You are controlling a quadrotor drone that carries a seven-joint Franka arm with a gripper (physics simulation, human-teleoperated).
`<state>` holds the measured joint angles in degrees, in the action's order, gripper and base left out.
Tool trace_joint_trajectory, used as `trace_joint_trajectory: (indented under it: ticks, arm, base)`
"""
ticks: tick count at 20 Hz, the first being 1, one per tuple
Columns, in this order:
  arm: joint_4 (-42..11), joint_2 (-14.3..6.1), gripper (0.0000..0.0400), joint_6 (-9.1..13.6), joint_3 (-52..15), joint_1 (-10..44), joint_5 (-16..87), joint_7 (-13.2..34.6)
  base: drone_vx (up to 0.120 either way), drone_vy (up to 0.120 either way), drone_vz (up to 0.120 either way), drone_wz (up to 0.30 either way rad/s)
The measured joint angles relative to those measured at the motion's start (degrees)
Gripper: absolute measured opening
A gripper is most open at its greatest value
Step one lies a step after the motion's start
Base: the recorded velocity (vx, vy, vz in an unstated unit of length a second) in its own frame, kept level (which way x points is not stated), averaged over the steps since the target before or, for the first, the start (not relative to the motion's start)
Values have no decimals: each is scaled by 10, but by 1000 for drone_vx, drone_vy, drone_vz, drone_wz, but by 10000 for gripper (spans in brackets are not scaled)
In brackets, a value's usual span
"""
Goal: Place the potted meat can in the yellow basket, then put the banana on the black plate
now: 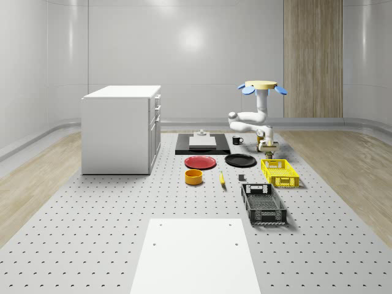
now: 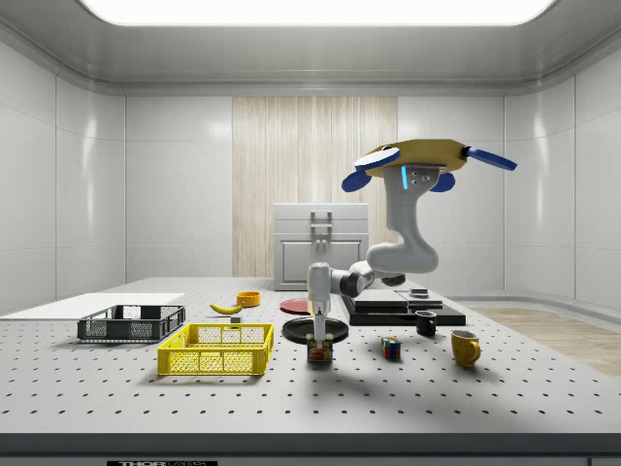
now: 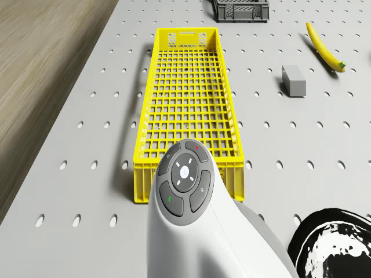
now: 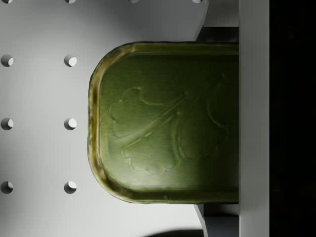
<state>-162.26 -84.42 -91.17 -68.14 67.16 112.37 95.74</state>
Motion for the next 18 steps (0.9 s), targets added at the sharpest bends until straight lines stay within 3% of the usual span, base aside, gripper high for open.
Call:
trace_joint_trajectory:
  ticks: [2, 11, 18]
  arm:
    - [1, 0, 286, -1, 1, 0, 1, 0]
    - [-6, 0, 287, 9, -18, -2, -14, 4]
    - [-15, 0, 287, 22, -54, -5, -49, 5]
  base:
    - [0, 0, 0, 0]
    - [0, 0, 4, 0]
    - [0, 0, 120, 0]
